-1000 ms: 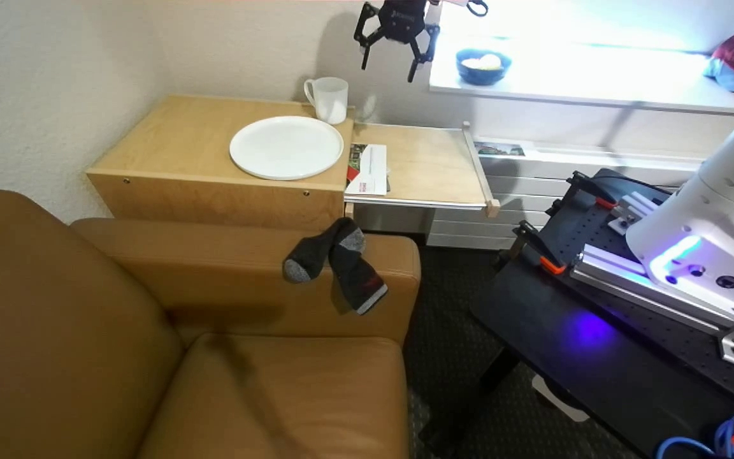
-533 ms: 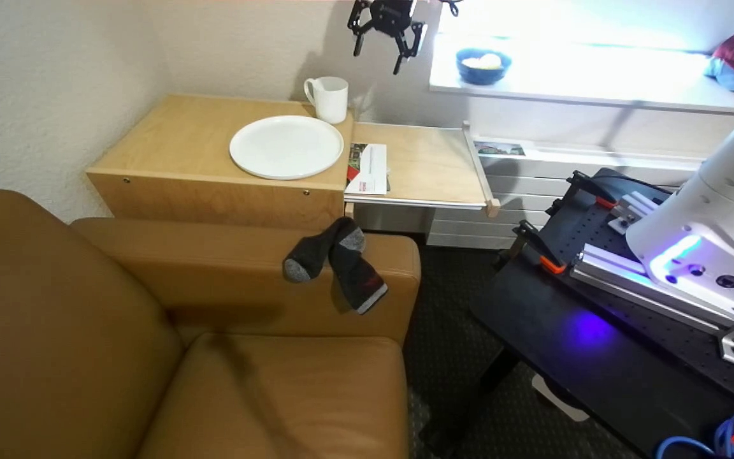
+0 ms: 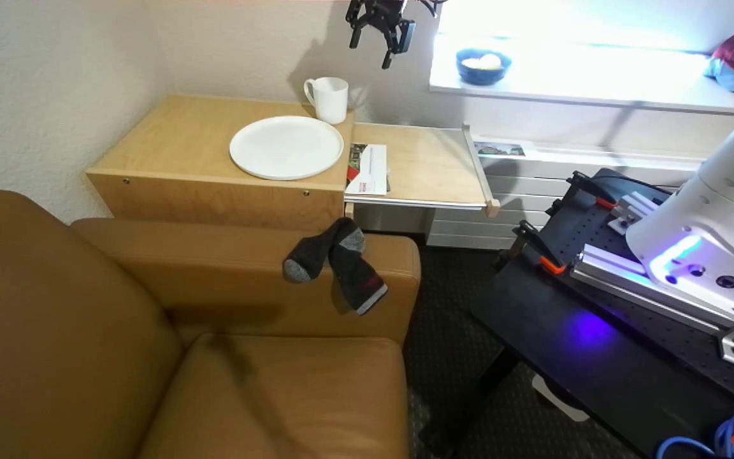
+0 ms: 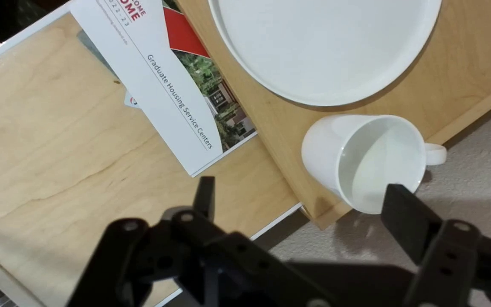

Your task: Place the white mug on the windowsill

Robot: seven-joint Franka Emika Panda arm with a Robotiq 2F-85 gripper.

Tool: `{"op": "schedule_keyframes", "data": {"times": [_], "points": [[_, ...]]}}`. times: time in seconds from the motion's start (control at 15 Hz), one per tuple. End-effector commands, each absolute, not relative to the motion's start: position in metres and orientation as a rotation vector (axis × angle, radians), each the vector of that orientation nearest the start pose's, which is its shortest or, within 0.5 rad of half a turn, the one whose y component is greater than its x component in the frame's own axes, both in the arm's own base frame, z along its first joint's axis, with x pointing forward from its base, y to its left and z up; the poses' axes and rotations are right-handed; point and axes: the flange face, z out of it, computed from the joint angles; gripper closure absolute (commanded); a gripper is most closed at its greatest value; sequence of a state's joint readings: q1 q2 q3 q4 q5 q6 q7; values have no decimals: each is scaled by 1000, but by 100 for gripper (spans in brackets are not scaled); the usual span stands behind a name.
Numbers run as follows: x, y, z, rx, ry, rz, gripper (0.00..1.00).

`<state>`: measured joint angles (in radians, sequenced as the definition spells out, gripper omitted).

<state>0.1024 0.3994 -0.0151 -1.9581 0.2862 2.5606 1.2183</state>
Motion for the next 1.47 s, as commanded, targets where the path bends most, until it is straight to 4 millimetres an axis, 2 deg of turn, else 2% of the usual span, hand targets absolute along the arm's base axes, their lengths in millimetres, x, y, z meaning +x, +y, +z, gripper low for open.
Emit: {"op": "schedule_keyframes", "data": {"times": [0.0, 0.27, 0.53, 0.73, 1.07, 1.4], "points": [[642, 46, 264, -2289, 1872, -133, 0], [661, 50, 226, -2303, 1907, -283, 0], [683, 59, 210, -2227, 1883, -403, 0], [694, 63, 197, -2220, 1875, -332, 0], [709, 77, 190, -2197, 1830, -242, 0], [711, 74, 177, -2234, 1907, -129, 0]]}}
